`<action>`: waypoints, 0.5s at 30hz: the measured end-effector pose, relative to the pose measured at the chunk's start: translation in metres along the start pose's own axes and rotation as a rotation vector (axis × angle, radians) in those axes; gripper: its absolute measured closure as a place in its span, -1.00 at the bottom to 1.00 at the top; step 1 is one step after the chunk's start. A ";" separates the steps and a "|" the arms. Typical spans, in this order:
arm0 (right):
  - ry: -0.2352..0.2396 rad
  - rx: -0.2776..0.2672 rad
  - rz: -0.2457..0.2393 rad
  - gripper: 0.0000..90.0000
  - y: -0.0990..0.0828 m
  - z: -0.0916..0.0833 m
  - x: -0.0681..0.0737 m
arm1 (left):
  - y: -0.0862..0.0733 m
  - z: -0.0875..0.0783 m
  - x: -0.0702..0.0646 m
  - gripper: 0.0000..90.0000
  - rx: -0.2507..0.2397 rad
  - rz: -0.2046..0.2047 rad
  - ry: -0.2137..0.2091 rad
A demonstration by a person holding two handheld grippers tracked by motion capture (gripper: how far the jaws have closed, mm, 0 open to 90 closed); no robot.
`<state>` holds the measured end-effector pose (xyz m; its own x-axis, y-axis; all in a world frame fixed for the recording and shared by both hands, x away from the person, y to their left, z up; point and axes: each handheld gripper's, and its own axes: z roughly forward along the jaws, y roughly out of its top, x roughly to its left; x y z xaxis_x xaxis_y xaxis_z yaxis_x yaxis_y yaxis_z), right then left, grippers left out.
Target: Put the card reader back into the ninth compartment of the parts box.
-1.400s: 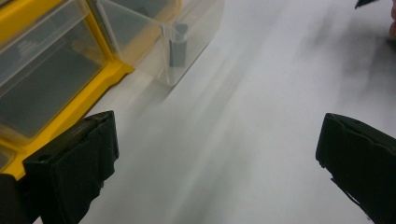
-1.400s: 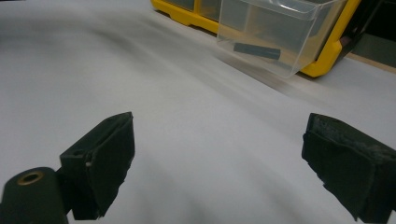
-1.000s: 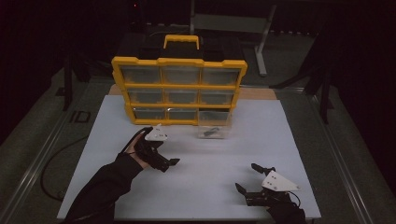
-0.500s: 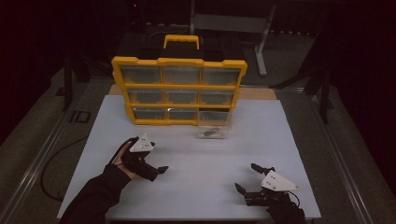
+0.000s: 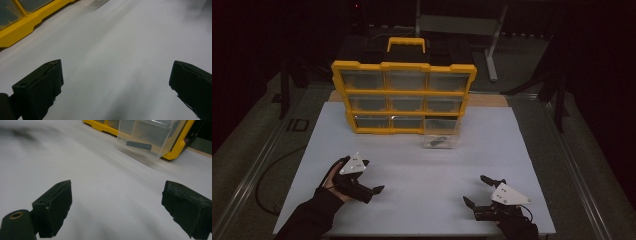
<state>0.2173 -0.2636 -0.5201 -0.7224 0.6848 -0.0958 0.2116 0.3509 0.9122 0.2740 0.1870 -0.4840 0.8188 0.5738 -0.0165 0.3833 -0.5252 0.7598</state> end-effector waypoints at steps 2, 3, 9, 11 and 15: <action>-0.002 0.001 0.000 -0.79 0.000 0.000 0.000 | -0.004 -0.001 0.000 -0.99 0.003 -0.003 -0.002; -0.002 0.001 0.000 -0.79 0.000 0.000 0.000 | -0.004 -0.001 0.000 -0.99 0.003 -0.003 -0.002; -0.003 -0.001 0.001 -0.79 -0.001 0.000 -0.001 | -0.021 -0.002 -0.003 -0.99 -0.002 -0.022 0.017; -0.002 0.002 0.002 -0.79 -0.001 0.000 0.000 | -0.025 -0.003 -0.004 -0.99 -0.001 -0.026 0.020; -0.001 0.002 0.004 -0.79 -0.001 -0.001 -0.001 | -0.033 -0.006 -0.003 -0.99 -0.011 -0.049 0.021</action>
<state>0.2170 -0.2647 -0.5204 -0.7210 0.6867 -0.0922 0.2158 0.3490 0.9119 0.2562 0.2064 -0.5054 0.7902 0.6116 -0.0402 0.4178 -0.4894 0.7654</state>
